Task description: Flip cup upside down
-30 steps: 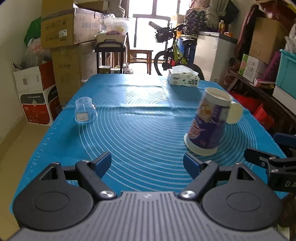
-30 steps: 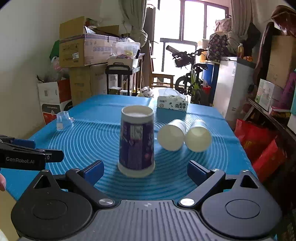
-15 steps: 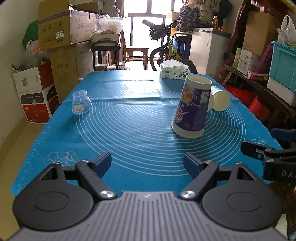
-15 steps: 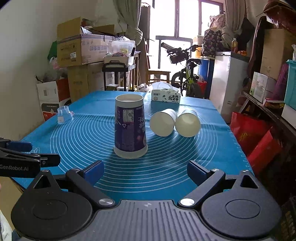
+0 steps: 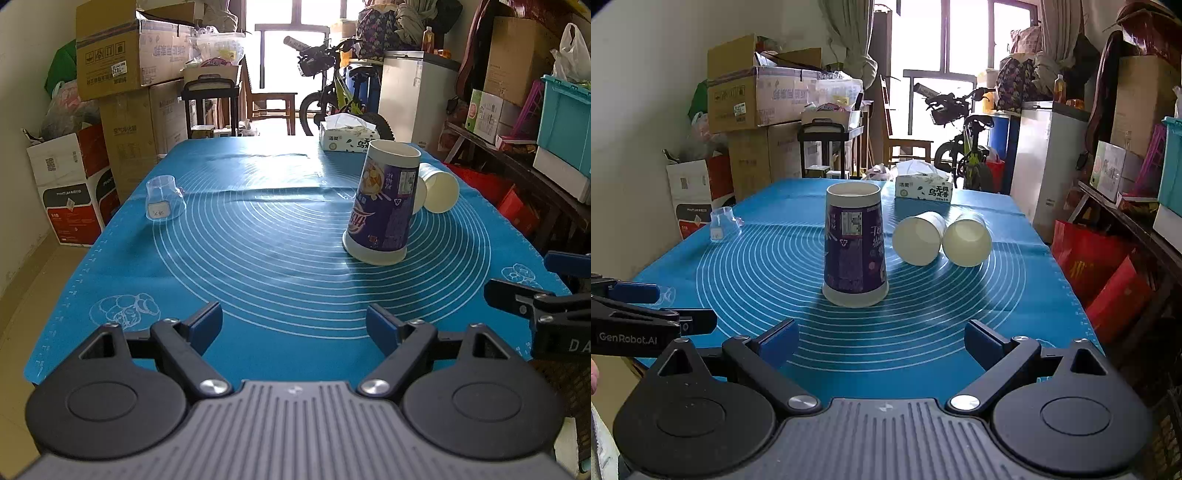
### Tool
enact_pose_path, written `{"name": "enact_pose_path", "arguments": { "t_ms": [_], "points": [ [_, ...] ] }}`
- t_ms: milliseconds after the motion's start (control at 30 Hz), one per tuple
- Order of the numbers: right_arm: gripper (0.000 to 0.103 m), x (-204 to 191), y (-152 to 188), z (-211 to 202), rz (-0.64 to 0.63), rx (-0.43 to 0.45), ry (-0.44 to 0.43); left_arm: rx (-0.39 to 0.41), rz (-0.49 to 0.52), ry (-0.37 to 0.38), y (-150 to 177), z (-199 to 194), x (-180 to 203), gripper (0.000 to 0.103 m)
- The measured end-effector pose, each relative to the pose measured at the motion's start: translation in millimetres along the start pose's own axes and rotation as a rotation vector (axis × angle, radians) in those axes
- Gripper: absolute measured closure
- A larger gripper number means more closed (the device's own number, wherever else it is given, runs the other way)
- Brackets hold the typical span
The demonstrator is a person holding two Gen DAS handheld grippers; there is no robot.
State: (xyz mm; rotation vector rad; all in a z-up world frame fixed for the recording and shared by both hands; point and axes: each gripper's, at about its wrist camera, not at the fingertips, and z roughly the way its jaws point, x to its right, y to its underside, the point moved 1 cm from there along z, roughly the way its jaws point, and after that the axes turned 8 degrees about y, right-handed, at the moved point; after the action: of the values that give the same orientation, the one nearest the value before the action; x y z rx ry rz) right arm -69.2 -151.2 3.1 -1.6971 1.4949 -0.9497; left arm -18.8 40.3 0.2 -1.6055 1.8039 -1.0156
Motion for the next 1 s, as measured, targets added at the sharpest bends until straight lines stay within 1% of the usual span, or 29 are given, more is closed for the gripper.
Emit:
{"name": "enact_pose_path", "arguments": {
  "t_ms": [1000],
  "points": [
    [0.005, -0.2, 2.7, 3.7, 0.0, -0.012, 0.0, -0.012, 0.001, -0.001, 2.6, 1.4, 0.7, 0.018]
  ]
}}
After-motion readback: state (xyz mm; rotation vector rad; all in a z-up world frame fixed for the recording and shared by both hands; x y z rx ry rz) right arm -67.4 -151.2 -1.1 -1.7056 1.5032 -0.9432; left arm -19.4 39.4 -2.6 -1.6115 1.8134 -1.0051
